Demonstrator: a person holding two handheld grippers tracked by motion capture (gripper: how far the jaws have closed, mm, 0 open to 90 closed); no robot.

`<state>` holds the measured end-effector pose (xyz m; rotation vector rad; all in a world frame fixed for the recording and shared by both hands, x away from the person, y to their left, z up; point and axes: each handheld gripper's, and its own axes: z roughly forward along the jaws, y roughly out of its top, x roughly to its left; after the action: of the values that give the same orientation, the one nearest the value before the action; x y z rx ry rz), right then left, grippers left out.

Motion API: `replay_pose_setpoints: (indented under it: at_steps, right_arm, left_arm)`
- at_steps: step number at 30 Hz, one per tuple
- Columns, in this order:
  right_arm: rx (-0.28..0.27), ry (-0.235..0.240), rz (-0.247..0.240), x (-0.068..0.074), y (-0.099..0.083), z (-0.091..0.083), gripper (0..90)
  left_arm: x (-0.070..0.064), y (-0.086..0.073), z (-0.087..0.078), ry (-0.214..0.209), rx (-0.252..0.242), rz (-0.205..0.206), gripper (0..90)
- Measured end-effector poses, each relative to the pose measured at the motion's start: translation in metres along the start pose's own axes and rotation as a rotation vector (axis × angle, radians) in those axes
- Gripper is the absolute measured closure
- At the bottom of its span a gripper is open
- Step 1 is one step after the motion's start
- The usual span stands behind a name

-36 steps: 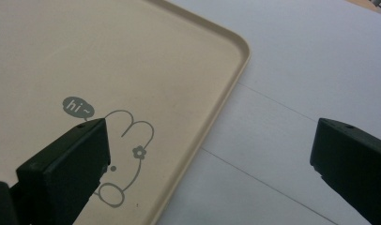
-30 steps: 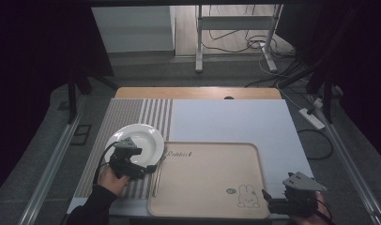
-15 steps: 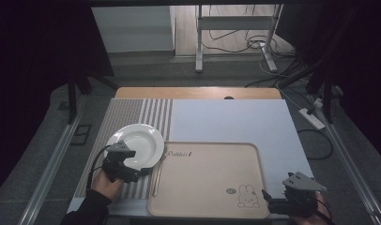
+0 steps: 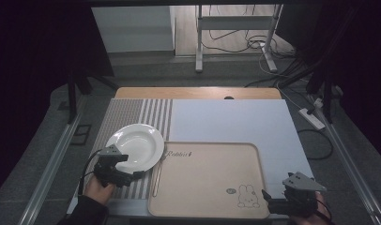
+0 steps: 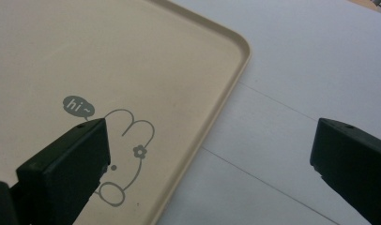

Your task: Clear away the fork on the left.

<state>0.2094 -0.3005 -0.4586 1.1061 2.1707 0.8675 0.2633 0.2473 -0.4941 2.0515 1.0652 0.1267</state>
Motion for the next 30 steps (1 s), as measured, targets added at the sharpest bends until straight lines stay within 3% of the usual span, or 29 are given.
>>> replay_pose_setpoints:
  at_steps: [13, 30]
  right_arm:
    - [0.003, -0.001, -0.001, 0.000, 0.000, 0.001, 0.0]
    - [0.006, -0.003, 0.001, 0.000, 0.000, 0.001, 0.0]
  left_arm:
    - [0.004, -0.018, -0.015, 0.022, -0.009, -0.045, 0.0]
    - [0.003, -0.030, -0.032, 0.070, -0.036, -0.056, 0.0]
